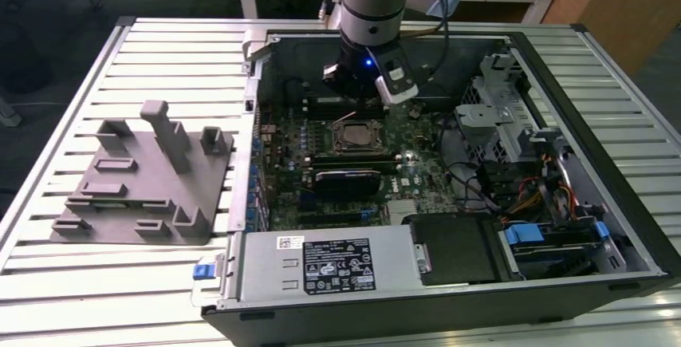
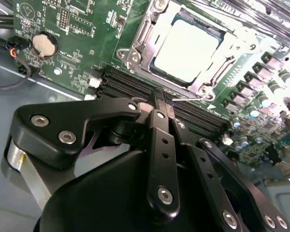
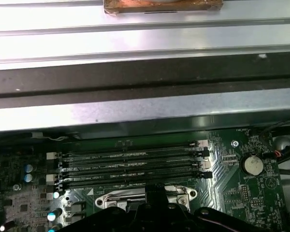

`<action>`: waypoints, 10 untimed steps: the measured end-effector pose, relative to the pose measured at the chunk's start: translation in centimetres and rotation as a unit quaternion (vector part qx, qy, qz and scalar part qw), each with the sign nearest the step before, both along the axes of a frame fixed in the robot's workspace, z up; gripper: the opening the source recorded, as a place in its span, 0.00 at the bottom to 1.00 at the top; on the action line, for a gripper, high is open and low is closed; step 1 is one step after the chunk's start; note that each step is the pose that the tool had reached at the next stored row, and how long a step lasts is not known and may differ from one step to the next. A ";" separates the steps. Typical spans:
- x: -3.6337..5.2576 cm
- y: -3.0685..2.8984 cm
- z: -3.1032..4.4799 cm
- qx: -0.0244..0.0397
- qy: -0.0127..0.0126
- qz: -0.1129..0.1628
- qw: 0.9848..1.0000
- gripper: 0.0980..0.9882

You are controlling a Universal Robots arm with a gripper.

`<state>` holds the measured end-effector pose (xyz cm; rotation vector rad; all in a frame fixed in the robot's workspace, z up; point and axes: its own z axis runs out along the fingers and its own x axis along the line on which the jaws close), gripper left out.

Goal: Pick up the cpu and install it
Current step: 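Install the first cpu locking lever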

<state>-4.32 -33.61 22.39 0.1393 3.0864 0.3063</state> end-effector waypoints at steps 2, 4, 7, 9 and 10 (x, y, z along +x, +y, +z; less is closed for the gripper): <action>0.00 0.00 -0.18 -0.001 -0.003 -0.001 1.000 0.01; 0.00 0.01 -0.32 -0.002 -0.008 -0.001 1.000 0.01; -0.04 0.01 -0.55 -0.004 -0.015 -0.004 1.000 0.01; -0.12 0.01 -0.70 -0.006 -0.018 -0.010 1.000 0.01; -0.16 0.02 -0.76 -0.007 -0.019 -0.013 1.000 0.01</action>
